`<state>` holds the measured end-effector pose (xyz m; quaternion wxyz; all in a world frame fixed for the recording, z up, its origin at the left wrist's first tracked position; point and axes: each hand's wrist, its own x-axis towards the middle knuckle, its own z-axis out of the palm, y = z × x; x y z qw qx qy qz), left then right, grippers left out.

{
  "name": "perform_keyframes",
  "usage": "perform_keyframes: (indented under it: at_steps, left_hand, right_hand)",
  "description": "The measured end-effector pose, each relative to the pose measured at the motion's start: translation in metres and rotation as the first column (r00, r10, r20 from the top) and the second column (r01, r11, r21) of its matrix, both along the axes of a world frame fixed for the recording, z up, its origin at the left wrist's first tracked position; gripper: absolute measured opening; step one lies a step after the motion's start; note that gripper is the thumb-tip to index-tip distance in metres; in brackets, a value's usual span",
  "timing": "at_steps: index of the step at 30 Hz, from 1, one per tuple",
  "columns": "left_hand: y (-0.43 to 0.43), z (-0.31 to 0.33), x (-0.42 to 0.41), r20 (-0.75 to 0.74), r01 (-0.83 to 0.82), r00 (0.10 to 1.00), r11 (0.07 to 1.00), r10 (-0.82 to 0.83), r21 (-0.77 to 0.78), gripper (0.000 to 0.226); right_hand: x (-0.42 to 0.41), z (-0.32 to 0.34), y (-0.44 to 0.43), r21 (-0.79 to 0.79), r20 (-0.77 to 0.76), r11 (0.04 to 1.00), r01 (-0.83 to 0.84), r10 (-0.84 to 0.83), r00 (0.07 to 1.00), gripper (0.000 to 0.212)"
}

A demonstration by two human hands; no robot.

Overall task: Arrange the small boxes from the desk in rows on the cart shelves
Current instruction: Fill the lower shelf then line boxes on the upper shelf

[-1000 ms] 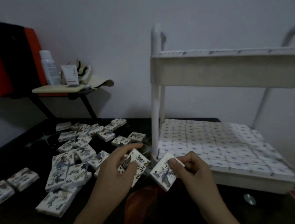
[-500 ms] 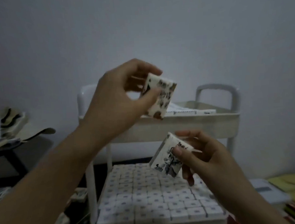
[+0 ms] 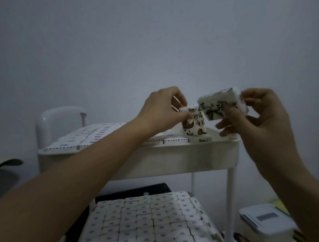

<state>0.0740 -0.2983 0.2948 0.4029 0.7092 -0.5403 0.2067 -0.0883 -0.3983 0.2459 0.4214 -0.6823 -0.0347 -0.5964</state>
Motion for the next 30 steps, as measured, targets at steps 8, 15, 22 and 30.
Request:
perform_keyframes:
  at_steps: [8, 15, 22, 30]
  left_hand:
    - [0.003, -0.006, -0.001, -0.071, 0.2, 0.979, 0.959, -0.189, 0.202, 0.018]
    - [0.009, -0.009, 0.0, 0.046, 0.135, 0.987, 0.942, -0.157, 0.309, 0.009]
    - [0.023, -0.016, -0.005, 0.226, -0.009, 0.972, 0.959, -0.057, 0.283, 0.018]
    - [0.045, -0.026, -0.005, 0.221, 0.012, 0.975, 0.993, -0.039, 0.121, 0.028]
  right_hand:
    - [0.025, -0.001, -0.021, -0.191, -0.101, 0.935, 0.299, -0.322, 0.941, 0.029]
    - [0.041, 0.026, -0.033, -0.636, -0.11, 0.603, 0.481, -0.688, 0.717, 0.023]
    - [0.045, 0.042, -0.037, -0.832, -0.265, 0.514, 0.208, -0.697, 0.666, 0.02]
    - [0.054, 0.037, -0.04, -0.853, -0.389, 0.52, 0.037, -0.683, 0.618, 0.016]
